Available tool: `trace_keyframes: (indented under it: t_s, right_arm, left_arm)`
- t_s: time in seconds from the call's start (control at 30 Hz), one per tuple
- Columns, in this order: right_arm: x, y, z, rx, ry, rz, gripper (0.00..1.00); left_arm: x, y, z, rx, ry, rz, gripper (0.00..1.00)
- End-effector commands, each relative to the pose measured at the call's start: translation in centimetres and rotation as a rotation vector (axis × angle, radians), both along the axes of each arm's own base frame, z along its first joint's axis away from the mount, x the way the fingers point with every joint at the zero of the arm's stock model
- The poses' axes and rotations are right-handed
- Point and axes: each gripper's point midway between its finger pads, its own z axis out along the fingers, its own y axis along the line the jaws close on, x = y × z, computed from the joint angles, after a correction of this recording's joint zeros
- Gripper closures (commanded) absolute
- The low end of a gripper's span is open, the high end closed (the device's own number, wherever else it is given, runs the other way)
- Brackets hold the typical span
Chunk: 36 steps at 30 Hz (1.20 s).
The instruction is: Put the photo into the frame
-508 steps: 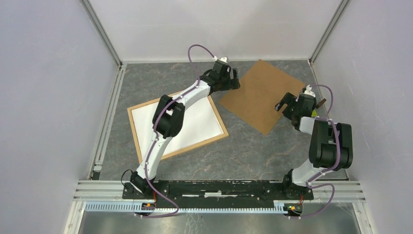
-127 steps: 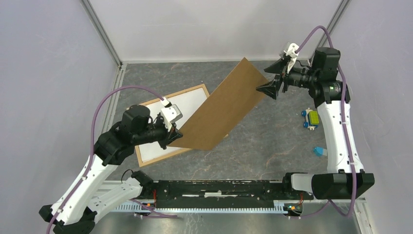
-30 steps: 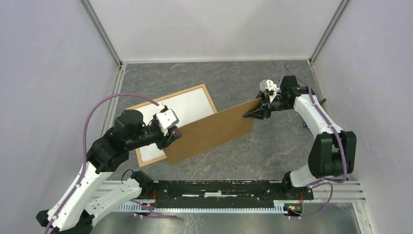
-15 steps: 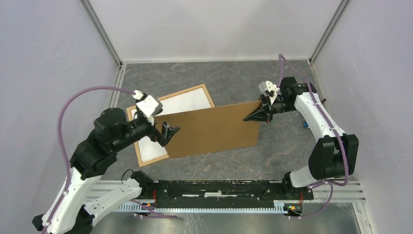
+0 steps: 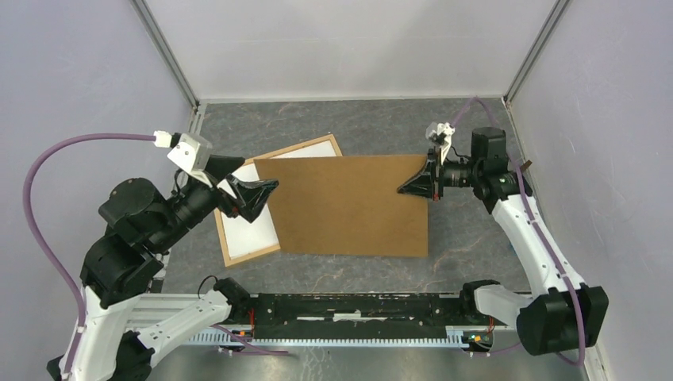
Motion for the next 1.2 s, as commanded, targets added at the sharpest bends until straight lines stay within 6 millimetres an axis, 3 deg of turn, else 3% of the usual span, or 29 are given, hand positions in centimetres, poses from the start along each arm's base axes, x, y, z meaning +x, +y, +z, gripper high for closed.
trace_keyframes:
  t_s: [0.0,0.13,0.37,0.6,0.67,0.93,1.17]
  right_arm:
    - [4.3,1.3,8.8,0.160,-0.016,-0.231,1.00]
    - [6.6,2.3,10.7,0.275,0.094,-0.295,1.00]
    - [11.9,4.8,7.0,0.247,0.333,-0.295,1.00]
    - [17.8,6.9,1.3,0.195,0.542,-0.313,1.00]
    - [19.0,7.9,-1.5,0.137,0.602,-0.286,1.00]
    - [21.9,11.1,-9.3,0.030,0.769,-0.209,1.00]
    - [23.3,13.6,-13.6,-0.003,0.833,-0.157,1.00]
  left_arm:
    - [1.0,-1.0,0.3,-0.048,0.028,0.007,0.00]
    - [1.2,-1.1,0.0,-0.039,0.036,0.007,0.00]
    - [1.0,-2.9,-1.2,-0.080,0.088,-0.058,0.00]
    - [2.2,-5.2,-3.0,-0.080,0.136,-0.112,0.00]
    - [2.6,-5.7,-3.7,-0.069,0.150,-0.118,0.00]
    - [4.4,-6.8,-6.8,0.003,0.203,-0.110,0.00]
    - [6.0,-7.3,-8.9,0.039,0.226,-0.075,0.00]
